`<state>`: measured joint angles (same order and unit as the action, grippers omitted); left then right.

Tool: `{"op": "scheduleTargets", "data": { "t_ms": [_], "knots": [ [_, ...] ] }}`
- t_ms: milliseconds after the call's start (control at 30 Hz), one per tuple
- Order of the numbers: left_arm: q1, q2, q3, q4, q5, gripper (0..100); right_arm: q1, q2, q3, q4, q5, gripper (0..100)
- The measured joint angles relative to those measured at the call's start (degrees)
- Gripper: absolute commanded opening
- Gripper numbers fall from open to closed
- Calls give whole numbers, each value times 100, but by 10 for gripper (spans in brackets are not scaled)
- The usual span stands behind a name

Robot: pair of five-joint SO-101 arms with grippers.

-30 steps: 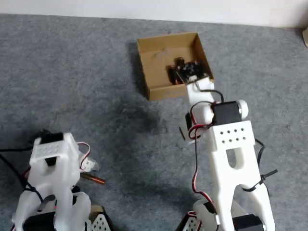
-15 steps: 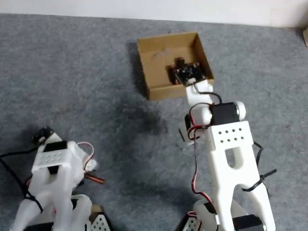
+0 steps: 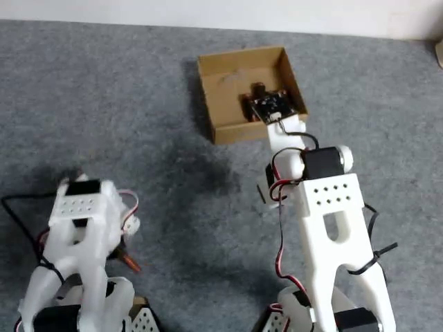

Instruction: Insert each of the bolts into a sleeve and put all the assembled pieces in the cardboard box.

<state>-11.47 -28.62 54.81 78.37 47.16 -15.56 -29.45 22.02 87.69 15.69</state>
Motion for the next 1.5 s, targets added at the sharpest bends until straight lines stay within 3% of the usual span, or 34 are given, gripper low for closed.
{"op": "scheduleTargets", "data": {
  "t_ms": [100,300,500,667,833,1033,1167,1333,1500],
  "knots": [
    [290,0,-870,501,-123,6,0,0,0,0,0,5],
    [1143,9,-2637,1187,-1846,6,0,-615,0,0,0,5],
    [1495,-35,-4229,1336,-2831,5,0,-2171,220,-35,0,5],
    [1864,-826,-4782,1336,-3947,5,-290,-3763,1099,-501,325,5],
    [2259,-1934,-4818,1310,-4149,5,-545,-5495,2752,-1486,413,5],
    [2444,-2875,-3587,519,-4158,5,-870,-7402,4686,-2295,422,5],
    [2418,-3965,-2321,-554,-4149,5,-1116,-7446,5090,-2602,396,5],
    [2418,-5697,-633,-1697,-4149,5,-1512,-7525,5108,-3156,-246,5],
    [2585,-6180,440,-2646,-4123,5,-2295,-7525,5626,-3596,-484,5]
  ]
}}
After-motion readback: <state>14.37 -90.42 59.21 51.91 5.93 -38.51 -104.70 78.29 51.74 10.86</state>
